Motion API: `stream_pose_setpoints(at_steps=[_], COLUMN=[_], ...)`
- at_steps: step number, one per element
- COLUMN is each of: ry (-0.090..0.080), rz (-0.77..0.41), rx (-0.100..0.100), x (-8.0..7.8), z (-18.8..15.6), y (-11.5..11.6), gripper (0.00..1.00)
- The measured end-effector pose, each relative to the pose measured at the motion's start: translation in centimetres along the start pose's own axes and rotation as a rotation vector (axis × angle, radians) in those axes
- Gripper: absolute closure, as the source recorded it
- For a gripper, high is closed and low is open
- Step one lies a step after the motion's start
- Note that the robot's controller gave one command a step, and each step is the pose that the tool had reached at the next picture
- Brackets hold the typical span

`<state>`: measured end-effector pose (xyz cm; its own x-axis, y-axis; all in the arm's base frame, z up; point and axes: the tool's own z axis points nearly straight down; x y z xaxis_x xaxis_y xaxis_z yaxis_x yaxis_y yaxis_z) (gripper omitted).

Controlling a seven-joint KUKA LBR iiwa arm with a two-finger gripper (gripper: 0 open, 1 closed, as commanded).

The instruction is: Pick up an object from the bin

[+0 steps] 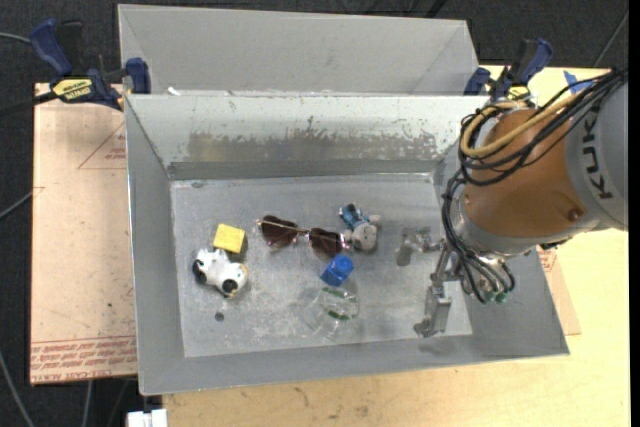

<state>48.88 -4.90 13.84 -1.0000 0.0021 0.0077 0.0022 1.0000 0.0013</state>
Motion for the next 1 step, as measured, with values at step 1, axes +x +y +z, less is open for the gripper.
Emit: stream_pose_setpoints(at_steps=[1], ry=[-0.008], rz=[-0.002], rx=[0.001], x=[-0.19], z=[-0.40], y=[0.02], gripper=[0.00])
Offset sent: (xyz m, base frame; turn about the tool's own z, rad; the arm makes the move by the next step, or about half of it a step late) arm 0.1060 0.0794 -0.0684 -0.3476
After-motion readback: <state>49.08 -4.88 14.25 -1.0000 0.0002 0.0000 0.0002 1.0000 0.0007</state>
